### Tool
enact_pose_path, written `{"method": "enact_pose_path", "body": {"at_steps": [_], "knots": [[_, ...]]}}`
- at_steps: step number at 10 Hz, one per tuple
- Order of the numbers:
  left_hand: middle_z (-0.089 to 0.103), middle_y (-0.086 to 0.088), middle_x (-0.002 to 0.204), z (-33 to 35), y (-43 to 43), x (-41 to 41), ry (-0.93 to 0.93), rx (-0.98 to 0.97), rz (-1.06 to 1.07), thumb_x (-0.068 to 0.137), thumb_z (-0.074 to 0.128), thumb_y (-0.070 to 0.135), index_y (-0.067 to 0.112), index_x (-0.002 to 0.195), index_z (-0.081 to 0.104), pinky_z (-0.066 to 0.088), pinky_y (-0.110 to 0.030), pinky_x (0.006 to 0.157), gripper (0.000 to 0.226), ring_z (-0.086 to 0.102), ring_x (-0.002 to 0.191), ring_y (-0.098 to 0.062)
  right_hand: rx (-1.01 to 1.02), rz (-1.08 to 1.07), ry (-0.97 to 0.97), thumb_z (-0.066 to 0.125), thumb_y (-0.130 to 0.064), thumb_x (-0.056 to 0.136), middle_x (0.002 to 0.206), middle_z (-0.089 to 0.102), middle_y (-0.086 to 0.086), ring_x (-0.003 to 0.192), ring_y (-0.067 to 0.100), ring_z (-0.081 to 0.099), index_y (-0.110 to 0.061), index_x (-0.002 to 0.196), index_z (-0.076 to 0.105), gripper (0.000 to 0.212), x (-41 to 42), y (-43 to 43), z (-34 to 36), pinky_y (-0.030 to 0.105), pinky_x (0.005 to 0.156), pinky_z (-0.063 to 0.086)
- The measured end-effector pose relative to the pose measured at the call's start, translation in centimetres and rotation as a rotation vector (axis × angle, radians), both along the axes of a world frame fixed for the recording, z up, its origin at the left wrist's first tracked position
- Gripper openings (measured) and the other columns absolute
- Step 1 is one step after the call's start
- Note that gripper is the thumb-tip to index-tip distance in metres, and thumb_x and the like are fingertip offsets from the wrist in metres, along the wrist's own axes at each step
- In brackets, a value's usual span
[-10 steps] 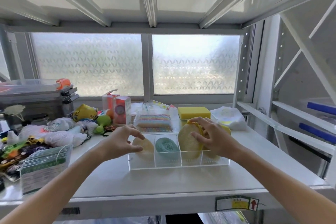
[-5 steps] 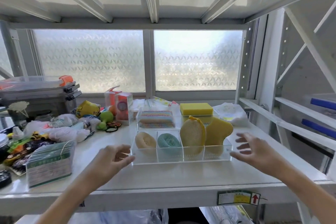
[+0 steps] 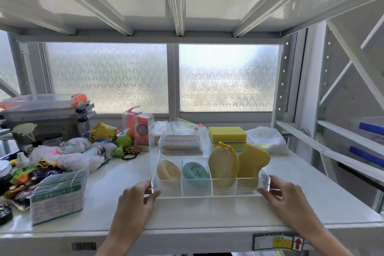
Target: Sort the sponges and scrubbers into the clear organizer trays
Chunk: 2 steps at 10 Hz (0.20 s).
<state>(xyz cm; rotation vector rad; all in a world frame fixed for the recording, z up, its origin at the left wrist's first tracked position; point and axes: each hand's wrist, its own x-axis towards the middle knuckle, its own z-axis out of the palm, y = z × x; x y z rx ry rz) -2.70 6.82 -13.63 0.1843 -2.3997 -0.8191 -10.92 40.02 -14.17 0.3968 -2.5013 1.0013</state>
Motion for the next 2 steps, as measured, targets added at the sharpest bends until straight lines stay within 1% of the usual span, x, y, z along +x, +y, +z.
{"method": "enact_pose_path", "body": {"at_steps": [1, 2], "knots": [[0.075, 0.011, 0.085, 0.2, -0.4, 0.1, -0.049, 0.016, -0.028, 0.082, 0.070, 0.017, 0.032, 0.087, 0.071, 0.058, -0.031, 0.081, 0.016, 0.069, 0.082, -0.001, 0.019, 0.029, -0.059, 0.040, -0.084, 0.058, 0.081, 0.074, -0.013, 0.080, -0.003, 0.070, -0.029, 0.096, 0.066, 0.072, 0.3, 0.5, 0.7, 0.031, 0.075, 0.059], [0.067, 0.016, 0.107, 2.1, -1.8, 1.2, -0.264, -0.102, -0.107, 0.086, 0.063, 0.023, 0.050, 0.101, 0.057, 0.052, -0.029, 0.094, 0.031, 0.063, 0.102, -0.002, 0.254, -0.007, -0.024, 0.036, -0.080, 0.064, 0.112, 0.070, -0.011, 0.100, 0.006, 0.067, -0.030, 0.116, 0.060, 0.076, 1.0, 1.5, 2.4, 0.032, 0.087, 0.055]]}}
